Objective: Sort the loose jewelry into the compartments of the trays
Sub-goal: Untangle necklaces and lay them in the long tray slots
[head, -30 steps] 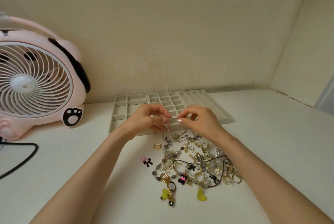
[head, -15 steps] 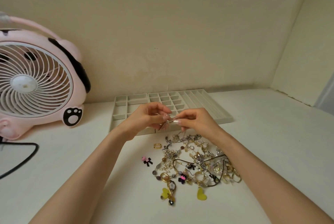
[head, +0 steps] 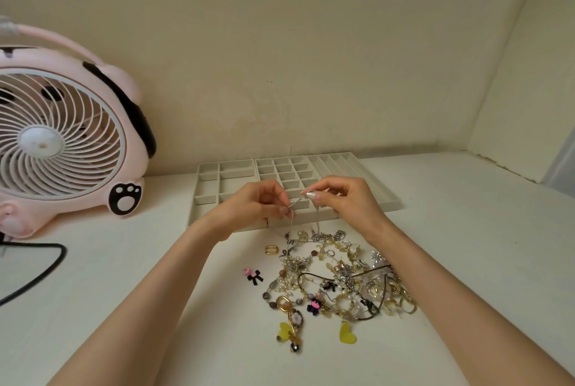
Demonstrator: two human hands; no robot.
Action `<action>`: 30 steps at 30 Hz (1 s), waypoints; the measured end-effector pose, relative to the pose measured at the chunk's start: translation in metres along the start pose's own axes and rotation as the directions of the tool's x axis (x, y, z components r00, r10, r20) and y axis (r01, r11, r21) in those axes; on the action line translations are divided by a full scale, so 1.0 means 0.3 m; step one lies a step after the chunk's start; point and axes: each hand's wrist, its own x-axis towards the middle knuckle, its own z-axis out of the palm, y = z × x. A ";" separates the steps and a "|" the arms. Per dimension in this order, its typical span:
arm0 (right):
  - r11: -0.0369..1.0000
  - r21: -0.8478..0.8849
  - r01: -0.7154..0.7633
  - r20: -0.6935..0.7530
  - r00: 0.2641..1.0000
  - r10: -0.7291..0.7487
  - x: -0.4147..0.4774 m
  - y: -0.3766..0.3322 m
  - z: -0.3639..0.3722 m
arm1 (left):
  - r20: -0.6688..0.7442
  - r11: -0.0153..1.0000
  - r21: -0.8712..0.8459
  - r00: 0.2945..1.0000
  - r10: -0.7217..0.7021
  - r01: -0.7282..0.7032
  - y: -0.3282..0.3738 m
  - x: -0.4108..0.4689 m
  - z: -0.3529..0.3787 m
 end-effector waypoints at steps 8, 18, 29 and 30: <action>0.978 -0.193 -0.073 0.132 0.986 0.100 -0.002 -0.003 -0.032 | -0.156 0.999 -0.040 0.988 0.012 -0.018 0.016 -0.003 -0.008; 0.677 -0.731 -0.085 0.222 0.909 0.354 -0.003 0.016 -0.075 | -0.202 0.902 -0.430 0.978 -0.056 -0.037 0.038 -0.006 -0.014; 0.902 -0.369 -0.225 0.161 0.940 0.300 0.005 0.030 -0.106 | -0.418 0.971 -0.224 0.908 -0.016 -0.087 0.022 0.004 -0.032; 0.926 -0.290 -0.242 0.131 0.948 0.289 0.009 0.027 -0.105 | -0.431 0.976 -0.200 0.902 -0.012 -0.082 0.017 0.006 -0.032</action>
